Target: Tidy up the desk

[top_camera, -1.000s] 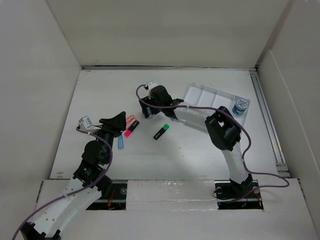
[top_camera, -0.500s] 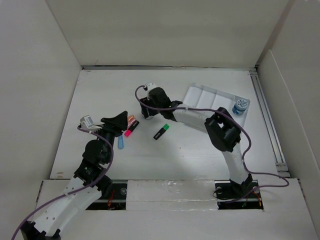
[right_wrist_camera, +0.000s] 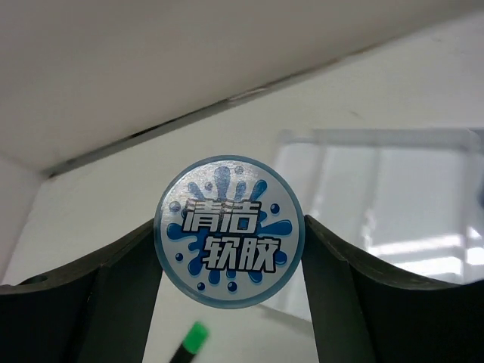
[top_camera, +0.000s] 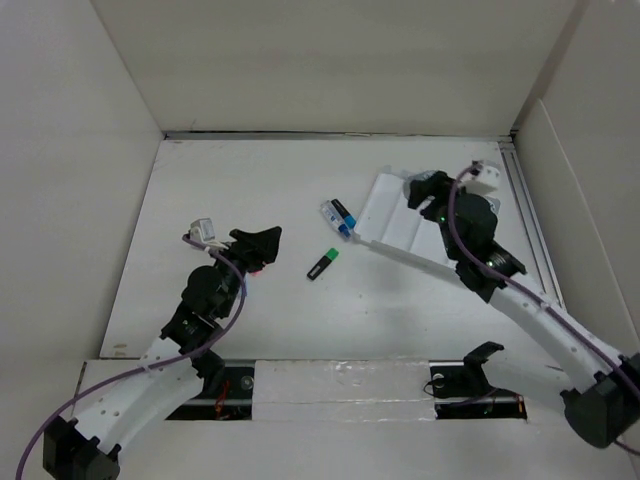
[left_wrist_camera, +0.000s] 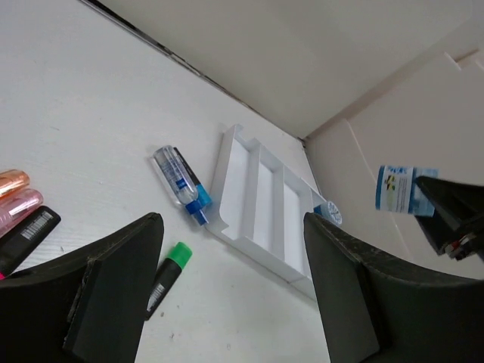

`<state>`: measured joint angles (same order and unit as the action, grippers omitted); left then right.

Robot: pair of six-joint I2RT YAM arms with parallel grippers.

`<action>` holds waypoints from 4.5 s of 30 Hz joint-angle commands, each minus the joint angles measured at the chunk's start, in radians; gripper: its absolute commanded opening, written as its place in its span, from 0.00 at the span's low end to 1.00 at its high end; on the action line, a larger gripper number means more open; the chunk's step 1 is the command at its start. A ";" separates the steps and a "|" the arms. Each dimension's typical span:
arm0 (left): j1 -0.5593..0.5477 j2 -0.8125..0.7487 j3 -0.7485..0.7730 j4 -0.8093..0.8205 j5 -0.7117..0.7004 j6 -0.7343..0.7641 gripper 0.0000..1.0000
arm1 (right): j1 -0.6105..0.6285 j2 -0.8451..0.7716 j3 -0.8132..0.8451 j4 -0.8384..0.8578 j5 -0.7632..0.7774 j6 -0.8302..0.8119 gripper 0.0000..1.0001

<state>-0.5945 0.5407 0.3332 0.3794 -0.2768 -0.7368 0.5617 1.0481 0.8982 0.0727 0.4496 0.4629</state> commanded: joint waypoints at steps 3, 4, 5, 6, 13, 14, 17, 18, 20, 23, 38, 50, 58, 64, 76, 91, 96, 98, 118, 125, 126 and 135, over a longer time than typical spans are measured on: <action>-0.004 0.038 0.036 0.072 0.064 0.016 0.71 | -0.189 -0.202 -0.243 -0.204 0.135 0.224 0.44; -0.004 0.039 0.038 0.076 0.068 0.014 0.71 | -0.222 -0.227 -0.266 -0.209 0.100 0.224 0.44; -0.004 0.038 0.030 0.084 0.079 0.014 0.71 | -0.283 -0.249 -0.280 -0.220 0.086 0.227 0.44; -0.004 0.038 0.024 0.105 0.080 0.016 0.71 | -0.310 -0.273 -0.292 -0.226 0.071 0.229 0.44; -0.004 0.041 0.030 0.085 0.074 0.014 0.71 | -0.515 -0.145 -0.314 -0.208 -0.075 0.217 0.44; -0.004 0.038 0.033 0.081 0.062 0.014 0.71 | -0.532 -0.128 -0.324 -0.177 -0.095 0.214 0.44; -0.004 0.024 0.030 0.070 0.062 0.016 0.71 | -0.574 -0.080 -0.314 -0.175 -0.131 0.217 0.45; -0.004 0.019 0.024 0.085 0.062 0.014 0.71 | -0.583 -0.080 -0.315 -0.172 -0.127 0.215 0.45; -0.004 0.022 0.023 0.087 0.054 0.014 0.71 | -0.594 -0.080 -0.320 -0.154 -0.132 0.215 0.46; -0.004 0.030 0.033 0.070 0.062 0.014 0.71 | -0.612 -0.073 -0.314 -0.163 -0.137 0.214 0.50; -0.004 0.008 0.021 0.075 0.037 0.011 0.71 | -0.591 -0.140 -0.258 -0.142 -0.224 0.148 0.69; -0.004 -0.076 0.001 0.041 -0.009 -0.007 0.54 | -0.131 0.280 0.112 -0.104 -0.396 -0.081 0.16; -0.004 -0.150 -0.022 0.033 -0.047 -0.006 0.52 | 0.027 0.762 0.547 -0.306 -0.388 -0.152 0.60; -0.004 -0.127 -0.010 0.016 -0.065 -0.013 0.54 | 0.037 0.973 0.703 -0.352 -0.410 -0.147 0.60; -0.004 -0.116 -0.002 0.016 -0.059 -0.016 0.55 | 0.064 1.102 0.749 -0.375 -0.377 -0.145 0.43; -0.004 -0.120 -0.005 0.016 -0.053 -0.018 0.55 | 0.106 1.139 0.786 -0.386 -0.356 -0.136 0.41; -0.004 -0.119 -0.005 0.013 -0.056 -0.018 0.55 | 0.093 1.041 0.709 -0.229 -0.442 -0.118 0.20; -0.004 -0.119 -0.013 0.029 -0.055 -0.016 0.55 | 0.081 0.980 0.676 -0.182 -0.472 -0.083 0.19; -0.004 -0.012 0.021 0.036 -0.012 -0.021 0.59 | -0.514 0.406 0.001 -0.062 -0.278 0.025 0.20; -0.004 -0.012 0.032 0.016 -0.012 -0.016 0.60 | -0.574 0.474 0.036 -0.067 -0.370 0.046 0.57; -0.004 -0.012 0.033 0.013 -0.010 -0.018 0.62 | -0.574 0.469 0.033 -0.057 -0.397 0.045 0.62; -0.004 0.125 0.058 0.047 0.046 -0.018 0.78 | -0.494 0.282 -0.024 0.030 -0.442 0.039 0.44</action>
<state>-0.5945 0.6239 0.3477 0.3710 -0.2745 -0.7605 0.0154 1.4338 0.8867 -0.0135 0.0448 0.4992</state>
